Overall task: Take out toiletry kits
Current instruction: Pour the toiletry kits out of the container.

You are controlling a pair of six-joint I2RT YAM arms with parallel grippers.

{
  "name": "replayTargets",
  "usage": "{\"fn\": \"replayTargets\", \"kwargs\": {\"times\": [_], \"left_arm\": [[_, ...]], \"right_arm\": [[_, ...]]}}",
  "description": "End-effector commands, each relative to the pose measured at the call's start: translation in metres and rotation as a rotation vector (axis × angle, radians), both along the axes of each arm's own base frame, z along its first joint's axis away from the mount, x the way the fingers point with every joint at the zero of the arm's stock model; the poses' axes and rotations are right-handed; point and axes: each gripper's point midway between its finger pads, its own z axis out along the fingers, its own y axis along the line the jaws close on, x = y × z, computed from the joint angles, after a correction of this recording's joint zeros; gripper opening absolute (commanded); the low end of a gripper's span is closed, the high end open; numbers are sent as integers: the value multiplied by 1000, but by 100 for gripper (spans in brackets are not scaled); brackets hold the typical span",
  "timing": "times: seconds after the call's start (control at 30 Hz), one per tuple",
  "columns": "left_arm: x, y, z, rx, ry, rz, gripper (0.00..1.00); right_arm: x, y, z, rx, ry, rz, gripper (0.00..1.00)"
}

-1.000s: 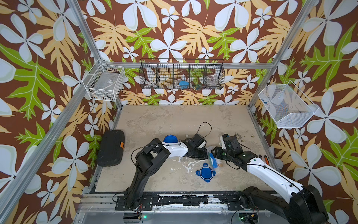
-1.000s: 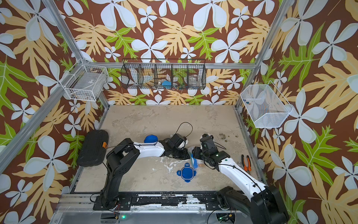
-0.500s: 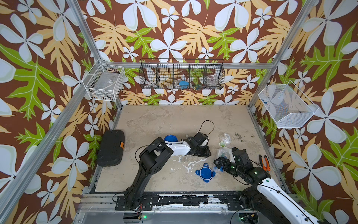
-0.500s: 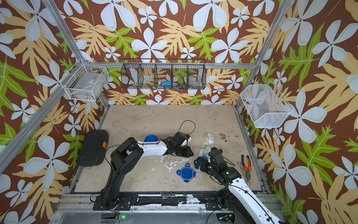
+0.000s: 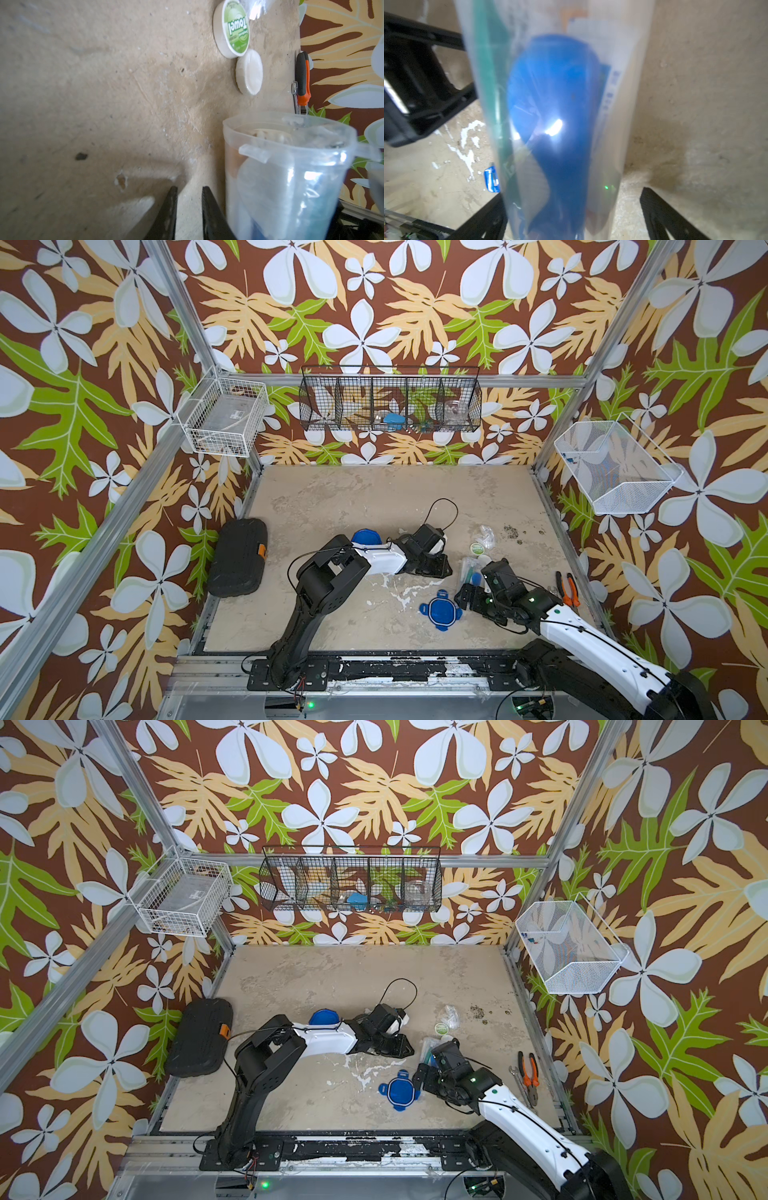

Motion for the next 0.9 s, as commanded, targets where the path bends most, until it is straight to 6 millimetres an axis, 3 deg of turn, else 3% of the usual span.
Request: {"fn": "replayTargets", "kwargs": {"times": [0.0, 0.27, 0.5, 0.63, 0.77, 0.87], "left_arm": [[-5, 9, -8, 42, 36, 10, 25], [-6, 8, 1, 23, 27, 3, 26], [-3, 7, 16, 11, 3, 3, 27], [-2, 7, 26, 1, -12, 5, 28], [-1, 8, 38, -10, -28, 7, 29], [1, 8, 45, -18, -36, 10, 29]], "right_arm": [[-2, -4, -7, -65, 17, -4, 92], [1, -8, -10, -163, 29, 19, 78], [15, -14, 4, -248, 6, 39, 78], [14, -13, 1, -257, 22, 44, 71], [10, -9, -2, -269, 26, 77, 82], [6, -6, -5, -276, 29, 93, 83]]}}
